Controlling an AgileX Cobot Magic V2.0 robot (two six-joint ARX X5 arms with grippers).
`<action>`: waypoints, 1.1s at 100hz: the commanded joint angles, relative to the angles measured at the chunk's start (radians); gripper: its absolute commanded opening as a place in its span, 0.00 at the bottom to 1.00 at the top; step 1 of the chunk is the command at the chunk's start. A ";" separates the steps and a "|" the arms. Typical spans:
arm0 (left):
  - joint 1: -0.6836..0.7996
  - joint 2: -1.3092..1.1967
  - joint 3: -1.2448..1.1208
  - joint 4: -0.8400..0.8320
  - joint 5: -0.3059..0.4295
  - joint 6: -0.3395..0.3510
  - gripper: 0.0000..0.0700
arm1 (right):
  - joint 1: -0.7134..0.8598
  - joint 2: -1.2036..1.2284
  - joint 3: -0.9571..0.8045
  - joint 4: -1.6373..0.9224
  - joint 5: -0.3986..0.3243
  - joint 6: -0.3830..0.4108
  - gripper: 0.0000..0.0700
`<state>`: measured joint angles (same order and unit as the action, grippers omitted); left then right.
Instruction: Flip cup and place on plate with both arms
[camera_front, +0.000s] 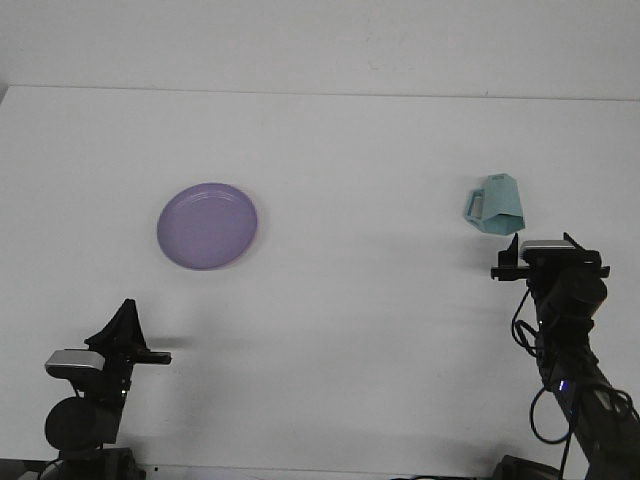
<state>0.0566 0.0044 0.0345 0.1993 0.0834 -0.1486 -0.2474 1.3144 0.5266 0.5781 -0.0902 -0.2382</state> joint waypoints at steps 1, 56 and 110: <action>0.001 0.000 -0.019 0.011 -0.001 -0.002 0.02 | -0.013 0.083 0.005 0.105 -0.026 -0.071 0.82; 0.001 0.000 -0.019 0.004 -0.001 0.008 0.02 | -0.035 0.533 0.269 0.274 -0.084 -0.169 0.82; 0.001 0.000 -0.019 0.004 -0.001 0.008 0.02 | -0.038 0.671 0.450 0.244 -0.176 -0.215 0.20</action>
<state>0.0566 0.0044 0.0345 0.1940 0.0834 -0.1474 -0.2817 1.9568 0.9554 0.8200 -0.2554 -0.4454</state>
